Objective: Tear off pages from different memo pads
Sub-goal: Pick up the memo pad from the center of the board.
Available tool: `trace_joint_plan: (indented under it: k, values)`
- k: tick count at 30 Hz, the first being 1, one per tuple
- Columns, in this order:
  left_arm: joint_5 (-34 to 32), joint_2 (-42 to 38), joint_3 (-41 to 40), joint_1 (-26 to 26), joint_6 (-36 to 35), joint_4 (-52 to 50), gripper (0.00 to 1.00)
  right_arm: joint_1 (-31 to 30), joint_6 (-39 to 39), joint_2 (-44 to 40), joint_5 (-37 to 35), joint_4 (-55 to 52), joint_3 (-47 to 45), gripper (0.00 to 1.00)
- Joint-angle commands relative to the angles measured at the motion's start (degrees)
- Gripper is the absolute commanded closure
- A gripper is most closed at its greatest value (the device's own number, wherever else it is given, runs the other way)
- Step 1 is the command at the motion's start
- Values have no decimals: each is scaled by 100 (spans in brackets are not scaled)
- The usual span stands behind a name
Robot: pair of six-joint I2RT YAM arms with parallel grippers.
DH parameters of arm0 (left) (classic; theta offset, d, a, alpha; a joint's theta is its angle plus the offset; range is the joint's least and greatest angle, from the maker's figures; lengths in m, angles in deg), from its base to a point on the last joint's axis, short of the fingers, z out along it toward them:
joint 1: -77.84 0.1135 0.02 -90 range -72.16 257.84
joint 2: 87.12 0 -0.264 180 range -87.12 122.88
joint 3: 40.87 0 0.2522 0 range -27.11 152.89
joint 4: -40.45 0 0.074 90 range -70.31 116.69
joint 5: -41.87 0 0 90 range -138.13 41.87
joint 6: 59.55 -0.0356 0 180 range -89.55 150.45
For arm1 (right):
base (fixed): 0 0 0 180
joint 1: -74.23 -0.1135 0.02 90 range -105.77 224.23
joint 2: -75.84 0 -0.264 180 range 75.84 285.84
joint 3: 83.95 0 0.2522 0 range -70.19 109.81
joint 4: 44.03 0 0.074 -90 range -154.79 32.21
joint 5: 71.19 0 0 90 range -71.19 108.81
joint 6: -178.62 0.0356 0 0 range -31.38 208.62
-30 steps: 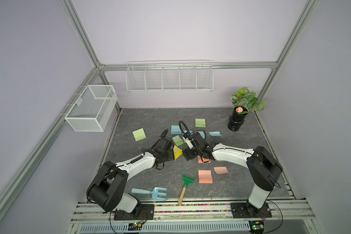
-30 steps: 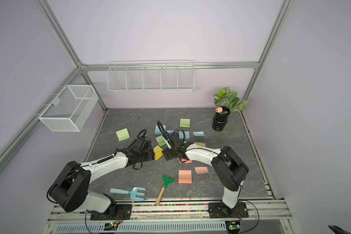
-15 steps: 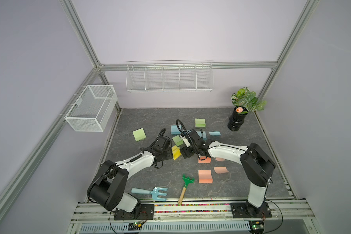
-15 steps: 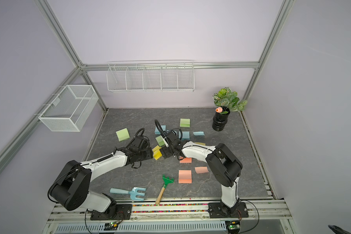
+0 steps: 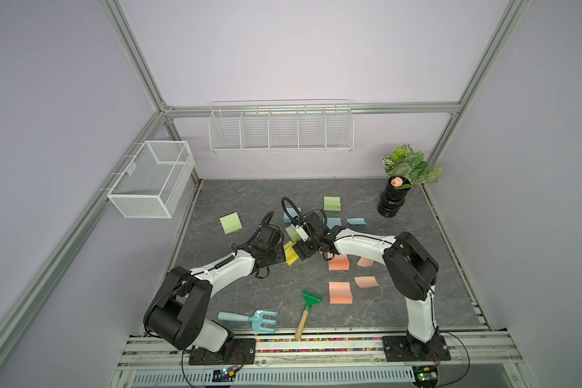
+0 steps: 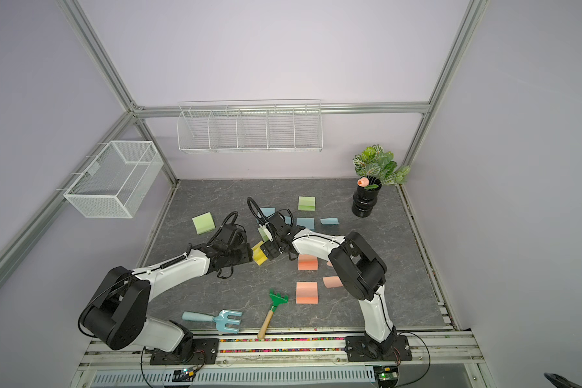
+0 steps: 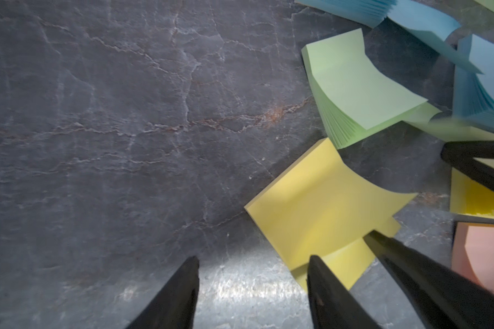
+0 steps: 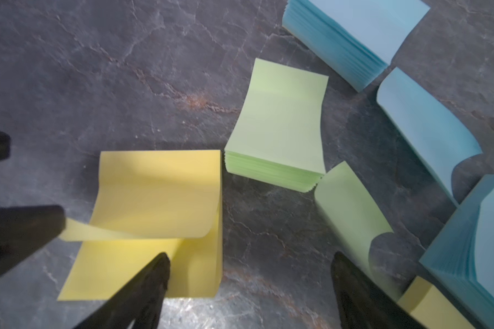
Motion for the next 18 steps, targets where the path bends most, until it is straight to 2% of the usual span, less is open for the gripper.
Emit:
trace_joint_plan:
  k: [1,5,10,13,15,18]
  values:
    - [14,-241,112,39,-26,-15,37,-59,-569,164,-12,-149,277,11]
    - [-83,-677,30,39,36,-190,37,-146,-1203,343,-38,-345,652,11]
    - [-500,-1506,-208,47,127,-658,36,-236,-2072,573,-23,-640,1064,11]
    - [-747,-2020,-462,47,217,-913,34,-266,-2610,667,153,-827,1257,8]
    - [-833,-2330,-666,47,282,-948,34,-264,-2960,729,402,-974,1364,2]
    - [-901,-2744,-1009,52,460,-916,33,-281,-3413,863,890,-1357,1611,10]
